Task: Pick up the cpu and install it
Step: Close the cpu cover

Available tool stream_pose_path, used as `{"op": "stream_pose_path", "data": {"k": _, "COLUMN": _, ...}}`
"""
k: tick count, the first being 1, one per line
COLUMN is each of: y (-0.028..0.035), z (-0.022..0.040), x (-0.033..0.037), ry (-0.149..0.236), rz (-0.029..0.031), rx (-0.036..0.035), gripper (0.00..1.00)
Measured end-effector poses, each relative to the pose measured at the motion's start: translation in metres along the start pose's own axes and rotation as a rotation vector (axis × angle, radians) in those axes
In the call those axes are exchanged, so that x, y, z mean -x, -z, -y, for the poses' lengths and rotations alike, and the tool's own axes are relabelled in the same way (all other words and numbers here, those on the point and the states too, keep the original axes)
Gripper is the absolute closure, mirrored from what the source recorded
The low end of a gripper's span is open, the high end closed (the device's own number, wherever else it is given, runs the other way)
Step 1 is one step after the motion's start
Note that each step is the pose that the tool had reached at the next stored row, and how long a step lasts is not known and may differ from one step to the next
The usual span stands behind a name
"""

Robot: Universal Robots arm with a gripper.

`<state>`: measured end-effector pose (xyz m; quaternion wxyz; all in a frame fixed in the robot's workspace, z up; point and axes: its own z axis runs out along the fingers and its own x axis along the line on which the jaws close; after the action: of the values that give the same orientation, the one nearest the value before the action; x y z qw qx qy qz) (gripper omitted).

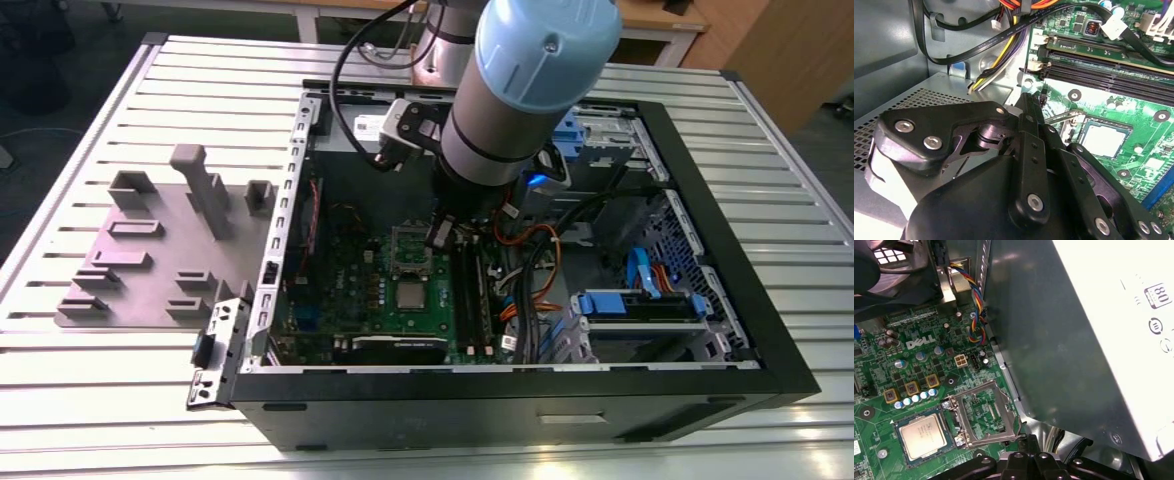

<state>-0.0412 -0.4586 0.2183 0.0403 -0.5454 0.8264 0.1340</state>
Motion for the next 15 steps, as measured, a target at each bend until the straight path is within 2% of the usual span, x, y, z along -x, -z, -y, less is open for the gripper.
{"op": "stream_pose_path", "data": {"k": 6, "y": 0.0043, "z": -0.0007, "x": 0.0002, "ry": -0.001, "rz": -0.0076, "rx": -0.0032, "gripper": 0.89}}
{"op": "stream_pose_path", "data": {"k": 15, "y": 0.0106, "z": -0.0023, "x": 0.0004, "ry": -0.001, "rz": -0.0156, "rx": -0.0068, "gripper": 0.89}}
